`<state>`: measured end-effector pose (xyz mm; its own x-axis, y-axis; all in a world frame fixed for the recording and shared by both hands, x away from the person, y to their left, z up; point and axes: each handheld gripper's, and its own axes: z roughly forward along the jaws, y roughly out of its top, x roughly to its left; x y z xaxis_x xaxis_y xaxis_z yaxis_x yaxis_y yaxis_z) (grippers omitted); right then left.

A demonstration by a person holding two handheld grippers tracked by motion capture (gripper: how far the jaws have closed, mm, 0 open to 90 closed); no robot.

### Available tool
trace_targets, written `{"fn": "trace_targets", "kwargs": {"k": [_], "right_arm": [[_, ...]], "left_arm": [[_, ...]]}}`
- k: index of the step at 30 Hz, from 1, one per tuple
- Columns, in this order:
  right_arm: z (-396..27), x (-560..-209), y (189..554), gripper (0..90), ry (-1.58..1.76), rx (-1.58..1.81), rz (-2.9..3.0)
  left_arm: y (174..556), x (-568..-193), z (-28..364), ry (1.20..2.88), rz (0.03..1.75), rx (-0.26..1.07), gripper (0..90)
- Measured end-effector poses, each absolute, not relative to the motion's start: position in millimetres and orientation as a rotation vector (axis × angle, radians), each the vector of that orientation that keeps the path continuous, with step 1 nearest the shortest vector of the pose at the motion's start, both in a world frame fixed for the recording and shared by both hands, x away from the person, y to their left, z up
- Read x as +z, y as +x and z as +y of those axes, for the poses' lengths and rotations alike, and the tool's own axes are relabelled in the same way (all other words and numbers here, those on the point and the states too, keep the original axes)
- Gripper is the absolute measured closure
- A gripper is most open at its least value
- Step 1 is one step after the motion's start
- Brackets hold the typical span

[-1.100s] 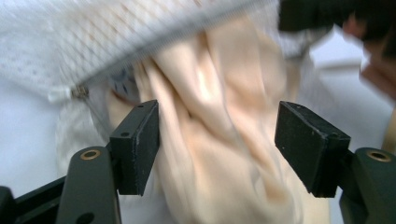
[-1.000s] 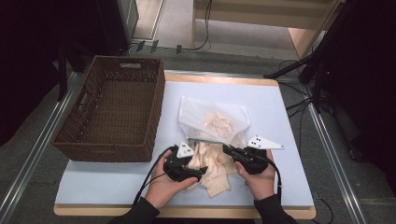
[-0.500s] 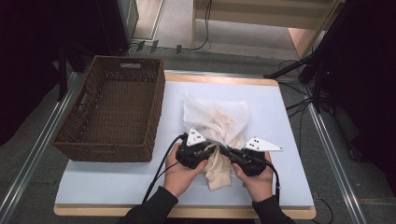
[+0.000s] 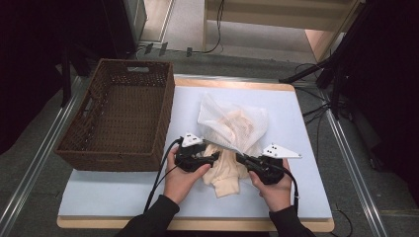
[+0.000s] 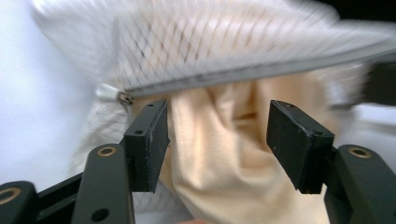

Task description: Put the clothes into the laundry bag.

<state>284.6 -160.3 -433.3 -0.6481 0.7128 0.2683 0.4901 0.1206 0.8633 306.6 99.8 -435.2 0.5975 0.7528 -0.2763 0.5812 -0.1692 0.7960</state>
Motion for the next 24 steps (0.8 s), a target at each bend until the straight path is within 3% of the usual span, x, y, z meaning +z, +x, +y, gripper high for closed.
{"fn": "trace_targets", "kwargs": {"k": [4, 7, 11, 12, 16, 19, 22, 24], "right_arm": [[-159.2, -434.1, 285.6, 88.7, 1.2, 1.544, 2.182], [-155.4, -435.1, 285.1, 88.7, 1.198, 1.544, 2.191], [-152.8, -436.1, 283.4, 88.7, 1.178, 1.54, 2.205], [-152.7, -436.2, 283.1, 88.7, 1.178, 1.541, 2.205], [-154.5, -433.2, 281.6, 88.7, 1.178, 1.558, 2.183], [-155.5, -427.5, 279.2, 88.7, 1.159, 1.58, 2.171], [-157.0, -426.5, 279.2, 88.7, 1.157, 1.584, 2.18], [-158.6, -429.9, 281.0, 88.7, 1.173, 1.566, 2.183]], "left_arm": [[291.1, -443.2, 80.4, 2.02, 0.989, 0.186, 31.3], [284.9, -459.5, 58.1, 2.13, 0.98, 0.303, 31.5], [290.0, -460.3, 55.0, 2.092, 1.033, 0.266, 71.8], [290.6, -456.3, 54.9, 2.075, 1.027, 0.252, 75.3], [297.7, -434.8, 58.2, 1.916, 1.013, 0.175, 77.7], [309.4, -425.4, 63.0, 1.794, 1.039, 0.188, 77.6], [325.6, -441.1, 56.8, 1.872, 1.086, 0.36, 77.1], [340.9, -464.8, 55.8, 1.943, 1.165, 0.284, 75.7]]}}
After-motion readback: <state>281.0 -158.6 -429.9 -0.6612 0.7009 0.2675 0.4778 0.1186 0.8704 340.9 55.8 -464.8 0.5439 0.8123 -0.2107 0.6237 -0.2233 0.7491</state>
